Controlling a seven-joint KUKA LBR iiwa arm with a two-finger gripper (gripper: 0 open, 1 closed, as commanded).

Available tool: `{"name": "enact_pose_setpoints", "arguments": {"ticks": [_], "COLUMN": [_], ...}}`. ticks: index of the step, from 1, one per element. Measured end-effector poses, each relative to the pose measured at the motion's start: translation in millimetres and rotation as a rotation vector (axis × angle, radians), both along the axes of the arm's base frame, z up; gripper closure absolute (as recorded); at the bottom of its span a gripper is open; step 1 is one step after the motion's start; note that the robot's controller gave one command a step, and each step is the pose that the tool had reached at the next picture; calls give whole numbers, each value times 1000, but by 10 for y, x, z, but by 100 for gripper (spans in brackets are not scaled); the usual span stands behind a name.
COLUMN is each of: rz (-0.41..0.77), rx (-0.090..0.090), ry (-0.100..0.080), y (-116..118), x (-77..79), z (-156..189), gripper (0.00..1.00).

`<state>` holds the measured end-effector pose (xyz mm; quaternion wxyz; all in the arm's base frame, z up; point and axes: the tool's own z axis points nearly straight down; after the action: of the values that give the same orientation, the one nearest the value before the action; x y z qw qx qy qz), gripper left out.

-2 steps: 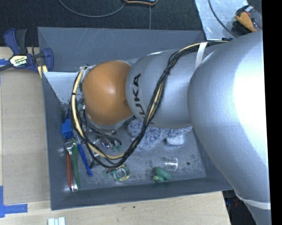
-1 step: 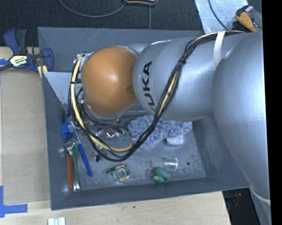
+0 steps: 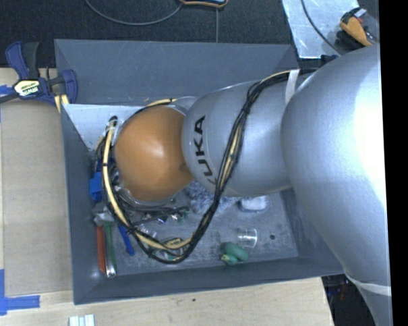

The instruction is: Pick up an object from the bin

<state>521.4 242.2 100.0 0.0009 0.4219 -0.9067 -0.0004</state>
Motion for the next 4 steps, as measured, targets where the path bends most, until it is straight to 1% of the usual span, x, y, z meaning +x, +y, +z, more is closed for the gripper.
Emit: {"name": "enact_pose_setpoints", "arguments": {"ticks": [1,2,3,4], "rz": [308,332,338,335], "rx": [-5,7,7,7], "ry": [-10,-15,-14,-13], "y": [-31,29,30,26], "x": [335,330,332,326], "z": [-290,-279,-276,-168], "gripper": [0,100,100,100]}}
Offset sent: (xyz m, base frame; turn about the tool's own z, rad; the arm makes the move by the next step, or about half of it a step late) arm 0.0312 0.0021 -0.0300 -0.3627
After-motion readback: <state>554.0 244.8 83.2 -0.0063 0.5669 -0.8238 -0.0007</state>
